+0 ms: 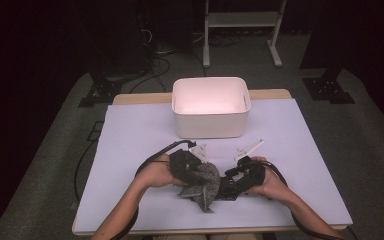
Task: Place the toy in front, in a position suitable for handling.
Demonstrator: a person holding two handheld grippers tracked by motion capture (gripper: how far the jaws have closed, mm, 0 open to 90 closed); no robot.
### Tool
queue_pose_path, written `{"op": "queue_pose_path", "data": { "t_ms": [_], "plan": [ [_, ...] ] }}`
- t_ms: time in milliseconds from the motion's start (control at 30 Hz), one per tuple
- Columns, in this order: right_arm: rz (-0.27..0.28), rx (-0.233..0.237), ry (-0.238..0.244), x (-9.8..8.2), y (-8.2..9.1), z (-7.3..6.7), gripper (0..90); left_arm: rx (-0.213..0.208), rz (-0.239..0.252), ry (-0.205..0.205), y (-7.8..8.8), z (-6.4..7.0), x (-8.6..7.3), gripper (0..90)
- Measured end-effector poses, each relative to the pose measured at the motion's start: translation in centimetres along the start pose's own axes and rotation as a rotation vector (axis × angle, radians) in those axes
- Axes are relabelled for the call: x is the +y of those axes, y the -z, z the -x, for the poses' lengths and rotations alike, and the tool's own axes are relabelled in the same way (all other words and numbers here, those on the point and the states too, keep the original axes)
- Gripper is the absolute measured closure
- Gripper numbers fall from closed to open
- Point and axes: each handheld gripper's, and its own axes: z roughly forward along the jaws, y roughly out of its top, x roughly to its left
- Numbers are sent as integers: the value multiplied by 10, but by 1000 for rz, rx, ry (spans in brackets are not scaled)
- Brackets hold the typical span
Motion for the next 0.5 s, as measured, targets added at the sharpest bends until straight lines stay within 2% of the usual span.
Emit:
{"op": "queue_pose_path", "data": {
  "t_ms": [200,367,500],
  "plan": [
    [15,-6,-33,-5,-1,-3,170,8,-1,-3,4,1,3,732],
    [21,-49,-27,-6,1,-9,181,10,-2,-9,5,2,4,732],
    [12,-36,-37,-8,1,-11,197,10,-4,-12,6,3,4,732]
  ]
}}
